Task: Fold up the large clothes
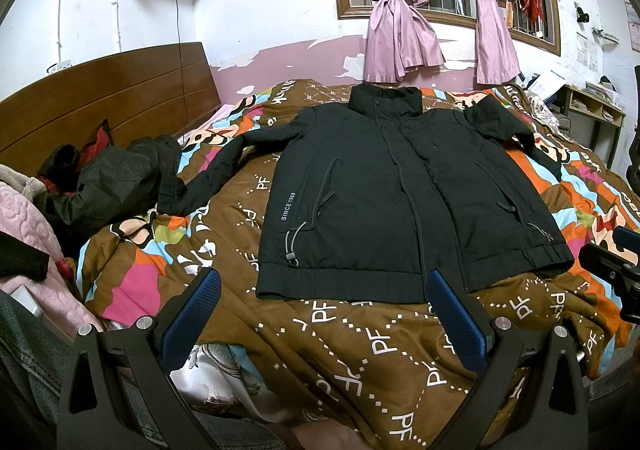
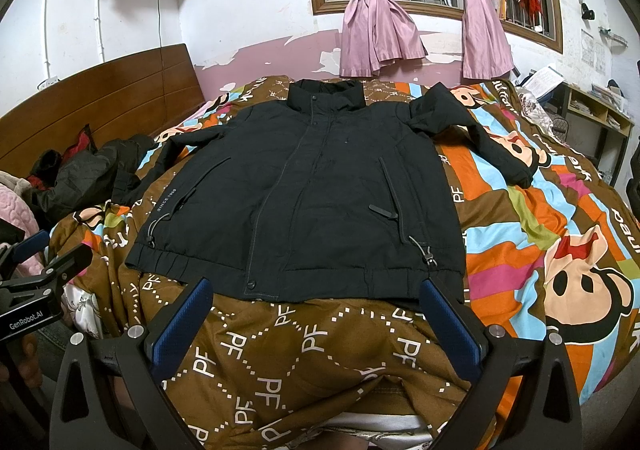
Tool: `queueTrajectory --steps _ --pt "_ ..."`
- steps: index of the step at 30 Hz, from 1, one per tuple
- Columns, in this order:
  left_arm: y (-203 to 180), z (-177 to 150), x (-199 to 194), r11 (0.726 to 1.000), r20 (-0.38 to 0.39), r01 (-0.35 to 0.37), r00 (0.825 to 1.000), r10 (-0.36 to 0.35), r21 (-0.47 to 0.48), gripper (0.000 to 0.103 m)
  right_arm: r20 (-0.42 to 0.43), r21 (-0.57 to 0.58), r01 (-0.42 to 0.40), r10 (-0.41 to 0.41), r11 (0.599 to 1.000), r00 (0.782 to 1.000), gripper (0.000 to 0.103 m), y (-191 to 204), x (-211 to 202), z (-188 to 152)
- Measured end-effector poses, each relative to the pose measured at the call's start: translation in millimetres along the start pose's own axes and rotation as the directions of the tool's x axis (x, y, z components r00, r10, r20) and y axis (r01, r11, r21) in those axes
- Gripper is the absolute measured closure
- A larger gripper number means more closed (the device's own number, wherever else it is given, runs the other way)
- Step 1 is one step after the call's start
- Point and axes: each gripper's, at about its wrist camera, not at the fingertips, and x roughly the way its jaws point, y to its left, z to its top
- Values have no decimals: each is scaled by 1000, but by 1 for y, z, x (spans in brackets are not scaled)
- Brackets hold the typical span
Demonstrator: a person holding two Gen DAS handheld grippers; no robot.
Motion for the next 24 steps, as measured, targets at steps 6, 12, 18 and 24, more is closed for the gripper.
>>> queueTrajectory --steps 6,12,18,24 --pt "0 0 0 1000 0 0 1000 0 1 2 0 0 0 0 1000 1000 0 0 0 0" --pt "0 0 0 1000 -1 0 1000 0 1 2 -1 1 0 0 1000 1000 0 0 1 0" --pt "0 0 1 1000 -1 -5 1000 5 3 2 -12 3 18 -18 1000 1000 0 -2 4 -1" --pt "1 3 0 1000 -24 -20 1000 20 -5 2 -14 34 66 -66 997 998 0 -8 9 -4"
